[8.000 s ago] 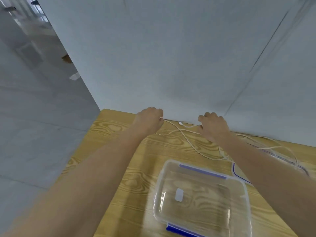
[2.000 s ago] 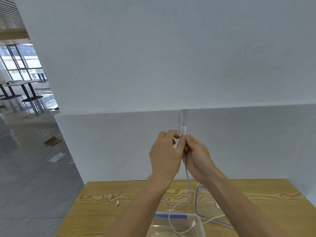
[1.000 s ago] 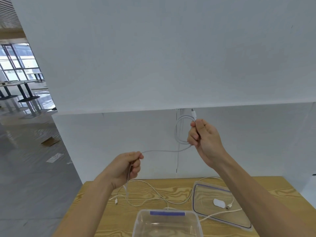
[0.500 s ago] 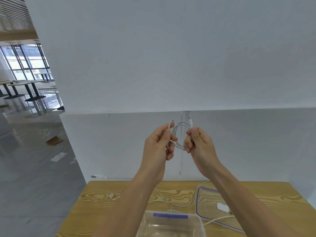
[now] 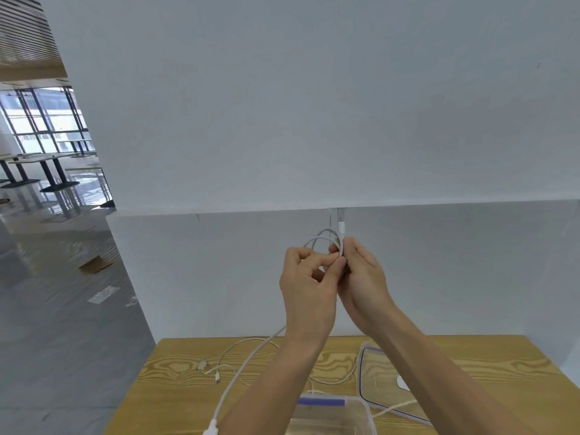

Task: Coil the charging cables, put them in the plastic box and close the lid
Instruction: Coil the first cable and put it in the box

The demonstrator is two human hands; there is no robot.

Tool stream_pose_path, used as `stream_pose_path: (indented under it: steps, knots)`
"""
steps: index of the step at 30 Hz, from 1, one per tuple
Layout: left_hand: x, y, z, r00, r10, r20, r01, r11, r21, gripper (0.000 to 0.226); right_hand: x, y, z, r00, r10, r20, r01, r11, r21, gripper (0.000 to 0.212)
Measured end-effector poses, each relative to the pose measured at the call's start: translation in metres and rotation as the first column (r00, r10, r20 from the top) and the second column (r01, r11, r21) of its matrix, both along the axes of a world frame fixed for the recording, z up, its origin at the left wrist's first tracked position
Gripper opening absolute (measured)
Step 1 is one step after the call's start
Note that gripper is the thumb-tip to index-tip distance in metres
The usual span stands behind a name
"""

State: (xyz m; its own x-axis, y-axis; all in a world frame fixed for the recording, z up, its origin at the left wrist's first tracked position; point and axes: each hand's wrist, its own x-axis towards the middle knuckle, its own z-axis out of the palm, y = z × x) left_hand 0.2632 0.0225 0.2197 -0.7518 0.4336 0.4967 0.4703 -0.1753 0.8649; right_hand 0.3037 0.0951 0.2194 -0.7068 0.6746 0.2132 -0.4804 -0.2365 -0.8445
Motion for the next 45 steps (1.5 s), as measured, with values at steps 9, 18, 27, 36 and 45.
stream_pose_path:
  steps: [9, 18, 27, 36, 45]
  knots:
    - [-0.013, -0.004, -0.005, 0.993, -0.114, -0.031, 0.113, 0.993, -0.024, 0.008, 0.006, -0.006, 0.007, 0.996, 0.086, -0.007, -0.085, 0.992, 0.092, 0.023]
    - [-0.029, -0.015, -0.033, 0.976, -0.127, -0.179, 0.096, 0.98, -0.172, 0.006, 0.006, 0.016, 0.012, 0.991, 0.002, -0.136, -0.018, 0.993, -0.116, 0.024]
    - [-0.04, -0.04, -0.061, 0.919, -0.322, 0.225, 0.366, 0.912, -0.188, 0.018, 0.019, 0.041, 0.026, 0.951, 0.131, -0.281, -0.206, 0.945, -0.255, 0.032]
    - [-0.1, -0.09, -0.084, 0.703, -0.465, 0.538, 0.637, 0.749, -0.183, 0.017, 0.037, 0.049, 0.021, 0.939, 0.315, -0.14, -0.327, 0.942, -0.076, 0.029]
    - [-0.127, -0.092, -0.068, 0.32, -0.397, 0.86, 0.229, 0.913, 0.337, 0.015, 0.027, 0.034, -0.003, 0.915, 0.404, -0.015, -0.404, 0.913, -0.059, 0.028]
